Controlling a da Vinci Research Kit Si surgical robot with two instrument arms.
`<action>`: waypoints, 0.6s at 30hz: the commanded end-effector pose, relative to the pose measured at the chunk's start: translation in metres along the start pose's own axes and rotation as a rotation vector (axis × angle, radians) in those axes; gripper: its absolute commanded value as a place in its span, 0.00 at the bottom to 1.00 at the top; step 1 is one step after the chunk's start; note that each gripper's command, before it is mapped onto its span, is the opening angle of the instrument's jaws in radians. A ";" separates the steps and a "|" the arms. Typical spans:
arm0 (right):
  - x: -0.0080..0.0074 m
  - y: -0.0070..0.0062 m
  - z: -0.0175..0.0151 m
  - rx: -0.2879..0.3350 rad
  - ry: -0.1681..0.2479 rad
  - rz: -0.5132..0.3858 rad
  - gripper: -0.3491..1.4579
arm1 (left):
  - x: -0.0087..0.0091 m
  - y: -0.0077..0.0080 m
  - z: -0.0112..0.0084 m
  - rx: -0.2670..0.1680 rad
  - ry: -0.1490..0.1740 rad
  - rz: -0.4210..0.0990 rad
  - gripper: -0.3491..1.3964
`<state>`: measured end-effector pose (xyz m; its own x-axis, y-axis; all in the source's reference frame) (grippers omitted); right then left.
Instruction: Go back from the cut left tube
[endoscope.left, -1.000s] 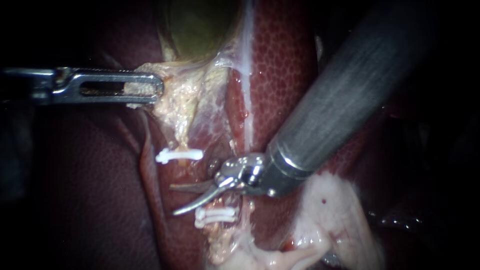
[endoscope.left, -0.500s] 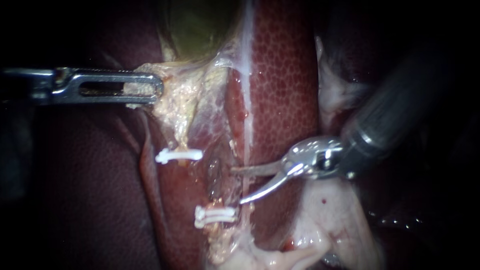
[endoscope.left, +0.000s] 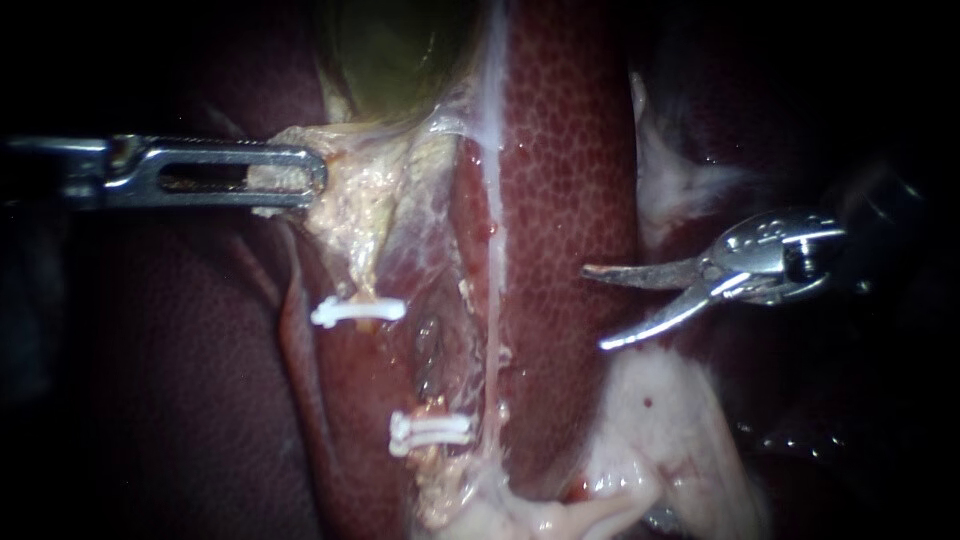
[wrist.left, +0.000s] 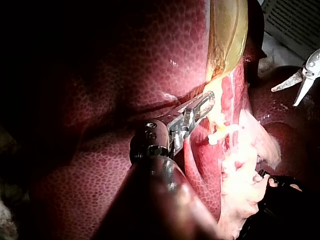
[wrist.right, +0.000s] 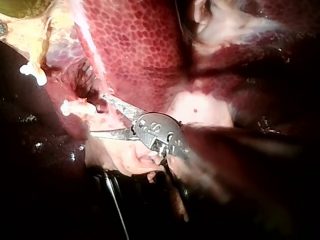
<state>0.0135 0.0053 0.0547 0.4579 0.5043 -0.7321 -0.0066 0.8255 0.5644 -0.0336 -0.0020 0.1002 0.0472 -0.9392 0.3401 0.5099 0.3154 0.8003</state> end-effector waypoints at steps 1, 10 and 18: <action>0.0000 0.0000 0.0001 0.003 0.001 0.002 0.98 | 0.0002 0.0001 0.0002 -0.003 -0.001 0.000 0.00; 0.0000 0.0000 0.0003 0.008 0.002 0.002 0.98 | 0.0016 0.0007 0.0032 -0.004 -0.005 0.009 0.00; 0.0001 0.0000 0.0003 0.010 0.005 0.002 0.98 | 0.0027 0.0010 0.0063 -0.002 0.017 0.017 0.00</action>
<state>0.0138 0.0053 0.0547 0.4523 0.5080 -0.7331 0.0012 0.8216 0.5701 -0.0386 -0.0035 0.1052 0.0730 -0.9360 0.3444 0.5102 0.3317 0.7935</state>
